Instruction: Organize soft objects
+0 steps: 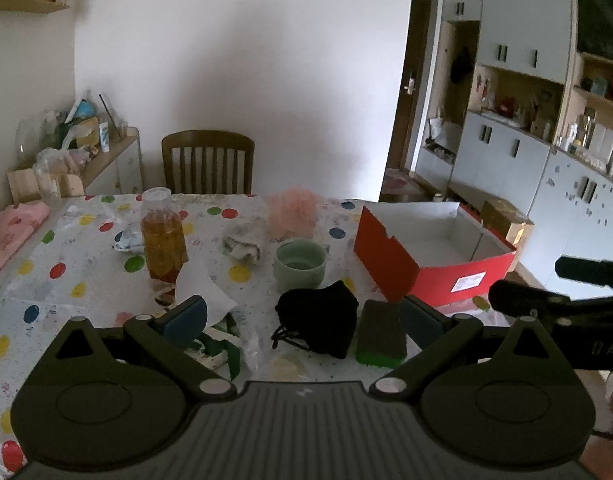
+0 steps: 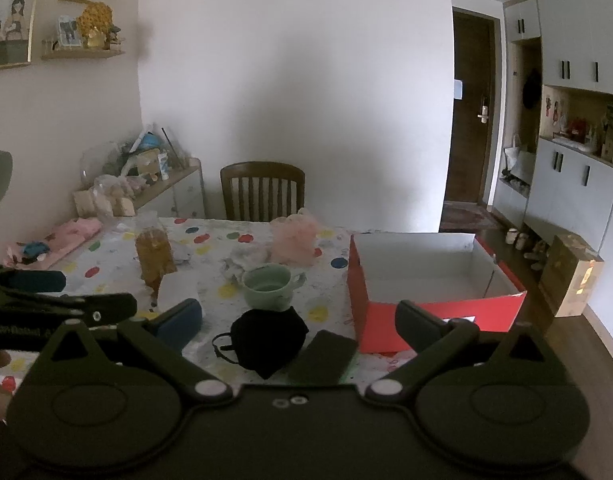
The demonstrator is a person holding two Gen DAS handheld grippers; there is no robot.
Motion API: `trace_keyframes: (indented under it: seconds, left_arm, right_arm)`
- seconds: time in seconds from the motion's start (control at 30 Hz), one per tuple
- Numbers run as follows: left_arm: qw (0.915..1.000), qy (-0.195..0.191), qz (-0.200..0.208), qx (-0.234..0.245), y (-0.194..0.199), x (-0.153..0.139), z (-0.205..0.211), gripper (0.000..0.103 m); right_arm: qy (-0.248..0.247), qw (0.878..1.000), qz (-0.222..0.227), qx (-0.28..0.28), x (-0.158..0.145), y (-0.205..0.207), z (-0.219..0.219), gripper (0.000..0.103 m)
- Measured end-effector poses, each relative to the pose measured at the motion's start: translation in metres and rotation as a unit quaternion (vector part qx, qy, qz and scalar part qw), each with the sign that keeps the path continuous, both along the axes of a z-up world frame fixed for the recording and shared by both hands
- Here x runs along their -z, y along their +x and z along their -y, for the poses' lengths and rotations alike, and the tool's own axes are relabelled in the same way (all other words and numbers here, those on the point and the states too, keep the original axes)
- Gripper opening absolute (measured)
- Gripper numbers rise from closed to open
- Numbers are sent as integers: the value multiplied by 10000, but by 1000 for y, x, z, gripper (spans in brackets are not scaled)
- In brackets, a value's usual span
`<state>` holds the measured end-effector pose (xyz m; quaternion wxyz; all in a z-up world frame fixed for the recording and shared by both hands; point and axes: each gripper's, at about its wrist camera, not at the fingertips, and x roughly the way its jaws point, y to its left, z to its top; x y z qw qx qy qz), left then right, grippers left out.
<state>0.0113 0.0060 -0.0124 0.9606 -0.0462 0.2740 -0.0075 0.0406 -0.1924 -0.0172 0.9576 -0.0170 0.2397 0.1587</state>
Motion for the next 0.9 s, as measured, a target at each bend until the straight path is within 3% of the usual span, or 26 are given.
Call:
trace_keyframes:
  seconds: [0.9]
  left_arm:
    - [9999,84,111,-49,6,-1,-2,103]
  right_arm:
    - [-112,9998,-110,-110,5,11,1,103]
